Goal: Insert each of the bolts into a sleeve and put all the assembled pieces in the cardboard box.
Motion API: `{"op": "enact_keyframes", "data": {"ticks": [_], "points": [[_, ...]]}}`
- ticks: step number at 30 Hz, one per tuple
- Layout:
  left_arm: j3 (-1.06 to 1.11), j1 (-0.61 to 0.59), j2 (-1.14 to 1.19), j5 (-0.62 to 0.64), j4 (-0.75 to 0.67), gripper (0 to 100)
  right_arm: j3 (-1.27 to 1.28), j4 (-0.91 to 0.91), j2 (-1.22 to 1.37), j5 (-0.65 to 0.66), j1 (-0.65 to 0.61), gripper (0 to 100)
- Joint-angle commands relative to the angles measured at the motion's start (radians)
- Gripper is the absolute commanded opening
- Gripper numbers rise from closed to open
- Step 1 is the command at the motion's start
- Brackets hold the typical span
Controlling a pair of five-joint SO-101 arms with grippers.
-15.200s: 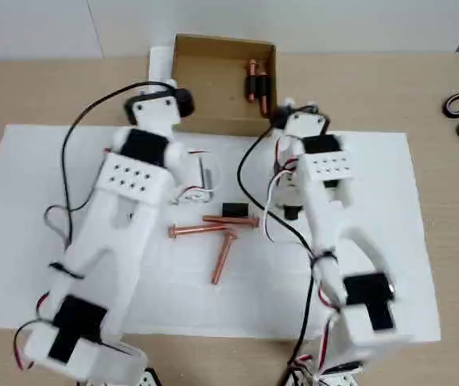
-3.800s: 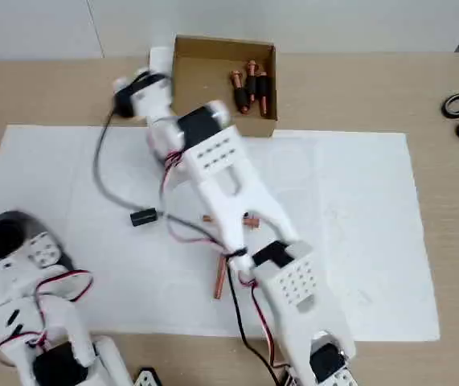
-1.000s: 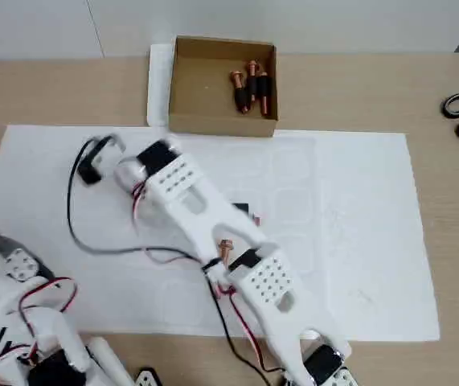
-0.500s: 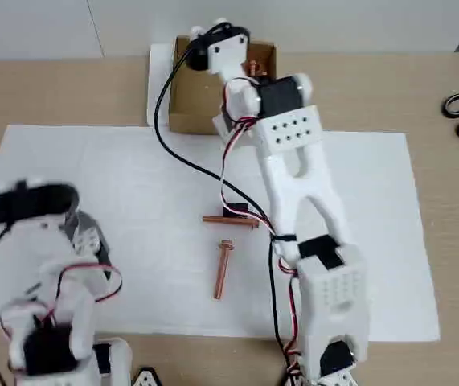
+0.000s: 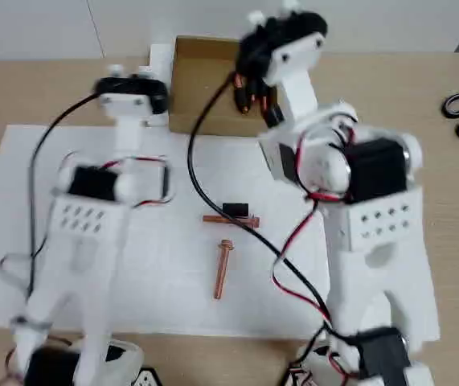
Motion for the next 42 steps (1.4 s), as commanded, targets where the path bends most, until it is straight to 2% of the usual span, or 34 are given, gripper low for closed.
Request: {"op": "enact_keyframes", "data": {"ticks": [1, 3, 7, 9, 13, 14, 19, 22, 25, 28, 33, 37, 42], "points": [[-0.168, 0.055, 0.155, -0.015, 0.095, 1, 0.215, -0.001, -0.114, -0.005, 0.018, 0.4], [-0.231, 0.083, 0.229, -0.124, 0.133, 1, 0.353, -0.015, -0.162, -0.011, 0.05, 0.4], [-0.321, 0.138, 0.347, -0.542, 0.236, 1, 0.591, -0.162, -0.28, -0.014, 0.17, 0.4], [-0.352, 0.178, 0.381, -0.532, 0.269, 1, 0.687, -0.259, -0.375, -0.014, 0.254, 0.4], [-0.404, 0.213, 0.43, -0.348, 0.287, 1, 0.928, -0.467, -0.596, -0.014, 0.392, 0.4], [-0.409, 0.216, 0.44, -0.348, 0.29, 1, 0.996, -0.51, -0.656, -0.014, 0.41, 0.4], [-0.41, 0.278, 0.485, -0.574, 0.302, 1, 1.352, -0.674, -0.986, -0.012, 0.426, 0.4], [-0.41, 0.308, 0.505, -0.76, 0.302, 1, 1.53, -0.763, -1.196, -0.011, 0.432, 0.4], [-0.41, 0.33, 0.526, -0.888, 0.301, 1, 1.663, -0.823, -1.411, -0.011, 0.486, 0.4], [-0.41, 0.334, 0.555, -0.957, 0.299, 1, 1.76, -0.826, -1.575, -0.011, 0.579, 0.4], [-0.41, 0.344, 0.603, -1.053, 0.299, 1, 1.778, -0.826, -1.52, -0.041, 0.719, 0.4], [-0.414, 0.379, 0.649, -1.086, 0.298, 1, 1.777, -0.826, -1.554, -0.117, 0.742, 0.4], [-0.513, 0.396, 0.729, -1.085, 0.299, 11, 1.778, -0.826, -1.552, -0.124, 0.742, 0.4]]}}
